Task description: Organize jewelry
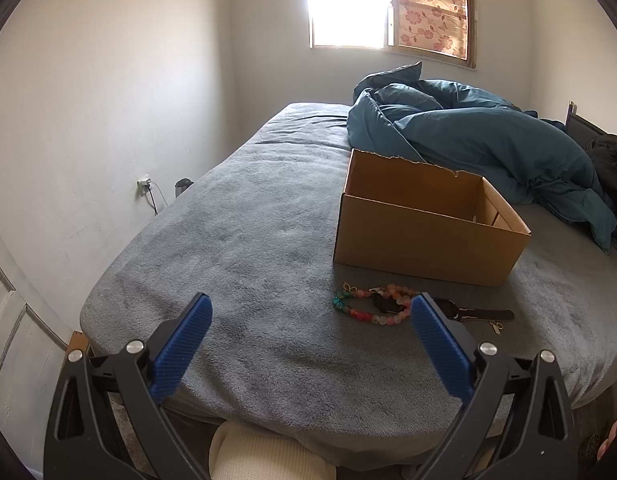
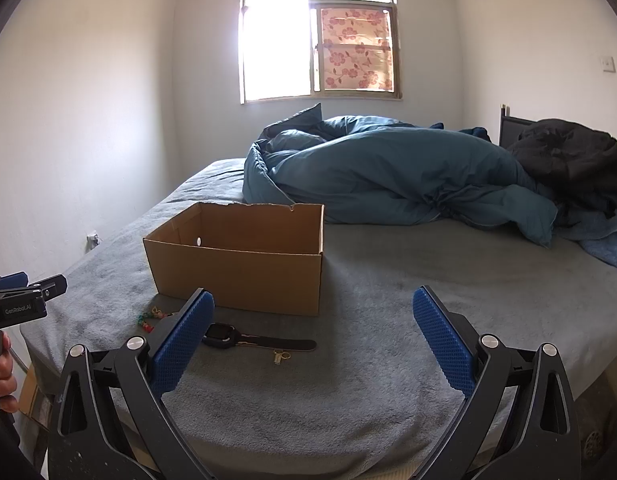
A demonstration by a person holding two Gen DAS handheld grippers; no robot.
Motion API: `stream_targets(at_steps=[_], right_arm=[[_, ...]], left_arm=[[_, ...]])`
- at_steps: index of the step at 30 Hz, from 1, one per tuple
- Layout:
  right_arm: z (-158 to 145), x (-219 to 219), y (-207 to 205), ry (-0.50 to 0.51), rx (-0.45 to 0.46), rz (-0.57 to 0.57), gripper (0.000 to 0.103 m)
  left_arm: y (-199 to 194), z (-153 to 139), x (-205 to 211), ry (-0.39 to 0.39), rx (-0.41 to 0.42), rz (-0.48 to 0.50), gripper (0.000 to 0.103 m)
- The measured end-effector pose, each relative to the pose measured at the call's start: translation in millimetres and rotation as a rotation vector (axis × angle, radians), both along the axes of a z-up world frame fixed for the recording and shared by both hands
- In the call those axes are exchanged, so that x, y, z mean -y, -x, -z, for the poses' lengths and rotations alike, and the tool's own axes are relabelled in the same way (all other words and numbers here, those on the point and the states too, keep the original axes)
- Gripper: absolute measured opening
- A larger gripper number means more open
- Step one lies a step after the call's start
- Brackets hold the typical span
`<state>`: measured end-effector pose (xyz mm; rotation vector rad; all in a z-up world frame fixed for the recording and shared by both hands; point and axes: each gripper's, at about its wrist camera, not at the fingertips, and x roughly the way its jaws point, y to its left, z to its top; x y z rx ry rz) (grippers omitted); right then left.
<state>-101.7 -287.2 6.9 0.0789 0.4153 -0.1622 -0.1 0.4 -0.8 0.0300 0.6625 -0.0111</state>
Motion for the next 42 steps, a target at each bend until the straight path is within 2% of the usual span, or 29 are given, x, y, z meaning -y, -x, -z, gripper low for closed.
stream_targets(at_steps=[42], right_arm=[[-0.3,-8.5,-5.1,0.003,-0.001,-0.005,0.096]], left_arm=[[-0.3,-0.9,-1.5,0.001,-0.005,-0.003,0.097]])
